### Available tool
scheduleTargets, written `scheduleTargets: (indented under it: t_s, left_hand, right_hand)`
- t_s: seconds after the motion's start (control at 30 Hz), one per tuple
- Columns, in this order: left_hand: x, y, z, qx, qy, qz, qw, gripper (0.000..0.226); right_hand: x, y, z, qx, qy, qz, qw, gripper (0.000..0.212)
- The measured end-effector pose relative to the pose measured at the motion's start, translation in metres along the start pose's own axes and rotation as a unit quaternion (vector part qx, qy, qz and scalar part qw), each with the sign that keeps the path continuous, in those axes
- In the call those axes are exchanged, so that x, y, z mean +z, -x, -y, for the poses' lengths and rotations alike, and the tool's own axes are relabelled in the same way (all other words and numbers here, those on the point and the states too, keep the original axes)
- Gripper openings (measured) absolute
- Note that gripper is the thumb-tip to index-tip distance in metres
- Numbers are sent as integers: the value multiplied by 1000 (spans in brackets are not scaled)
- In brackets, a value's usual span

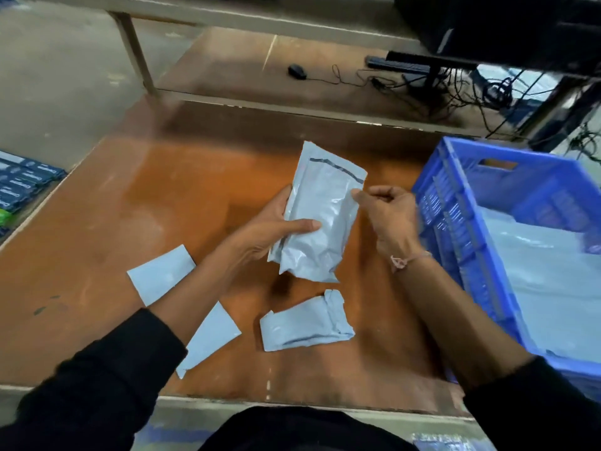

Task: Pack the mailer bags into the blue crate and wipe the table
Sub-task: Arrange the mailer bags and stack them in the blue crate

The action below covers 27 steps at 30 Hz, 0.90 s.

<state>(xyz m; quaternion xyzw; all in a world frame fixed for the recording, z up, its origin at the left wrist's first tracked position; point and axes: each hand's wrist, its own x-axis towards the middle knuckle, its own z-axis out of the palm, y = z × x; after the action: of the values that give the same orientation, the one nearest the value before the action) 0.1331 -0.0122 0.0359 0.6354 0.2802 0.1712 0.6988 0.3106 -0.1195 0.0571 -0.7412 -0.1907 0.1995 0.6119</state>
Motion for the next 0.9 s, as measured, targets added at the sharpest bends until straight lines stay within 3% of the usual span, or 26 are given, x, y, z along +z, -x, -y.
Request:
scheduleTargets:
  t_s: [0.1,0.2,0.27,0.33,0.6,0.77,0.8,0.9]
  left_hand:
    - [8,-11,-21,22,-71,74,994,65]
    - [19,-23,-41,38,-141,137,980,72]
    - [30,-32,-52,37,-163,172,971,73]
    - [43,-41,-61,45,-173,198,964,72]
    - [109,-94,-108,57,-294,221,928,70]
    - [159,-130,-137,131,-382,181,897,84]
    - [170,-140,-145,147,-400,172,888,84]
    - [207,-172,-166,179,-453,173,856,74]
  right_hand:
    - [-34,-36,18,-100,124,-16,987,51]
    - [-70,-61,49,-96,153,129,975,68]
    - [-91,-70,66,-77,144,224,961,60]
    - [-111,-76,76,-77,154,265,949,46]
    - [-192,-113,79,-105,151,169,968,14]
    - [-255,-149,78,-107,112,100,983,14]
    - [-268,-157,78,-105,107,104,983,19]
    - [-304,-178,79,-98,145,95,980,67]
